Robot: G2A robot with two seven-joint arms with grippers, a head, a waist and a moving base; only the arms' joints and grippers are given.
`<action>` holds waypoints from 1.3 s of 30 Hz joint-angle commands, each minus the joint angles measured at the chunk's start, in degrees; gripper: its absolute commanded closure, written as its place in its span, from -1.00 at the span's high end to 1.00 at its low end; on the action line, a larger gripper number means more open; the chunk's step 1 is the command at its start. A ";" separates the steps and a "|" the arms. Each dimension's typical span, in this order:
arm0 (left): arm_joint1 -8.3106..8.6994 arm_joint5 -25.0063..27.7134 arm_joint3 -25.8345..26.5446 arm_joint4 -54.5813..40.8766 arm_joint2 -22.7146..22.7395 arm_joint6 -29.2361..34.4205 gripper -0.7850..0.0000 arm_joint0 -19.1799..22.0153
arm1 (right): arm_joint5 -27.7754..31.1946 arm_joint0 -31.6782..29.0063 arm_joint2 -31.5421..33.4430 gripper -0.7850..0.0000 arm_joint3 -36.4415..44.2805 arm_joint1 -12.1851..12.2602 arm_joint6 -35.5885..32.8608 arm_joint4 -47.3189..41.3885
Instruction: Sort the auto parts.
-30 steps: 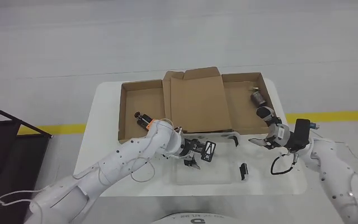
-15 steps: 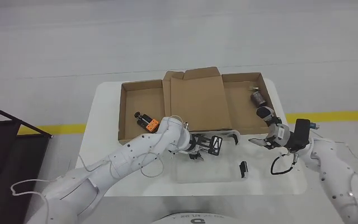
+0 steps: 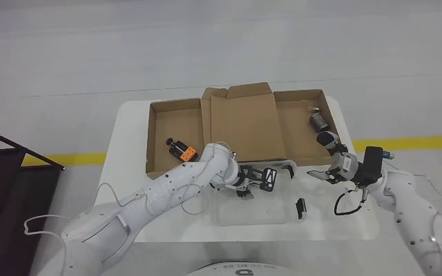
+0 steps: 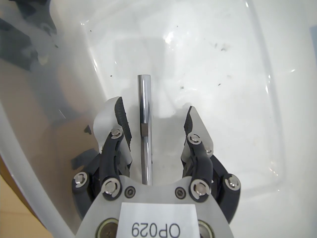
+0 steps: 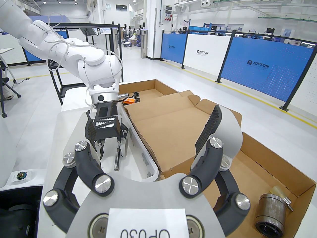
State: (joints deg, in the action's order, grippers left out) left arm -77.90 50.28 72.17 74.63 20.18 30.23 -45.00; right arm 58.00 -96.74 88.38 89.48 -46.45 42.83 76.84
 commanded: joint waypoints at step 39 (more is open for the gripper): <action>4.59 0.79 17.50 -1.42 12.44 0.50 -1.00 -6.58 | 0.00 0.00 0.00 1.00 0.00 0.00 0.01 0.00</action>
State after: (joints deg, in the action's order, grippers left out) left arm -73.83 50.84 88.89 74.68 31.06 31.04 -50.83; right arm 58.00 -96.74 88.38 89.48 -46.45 42.83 76.84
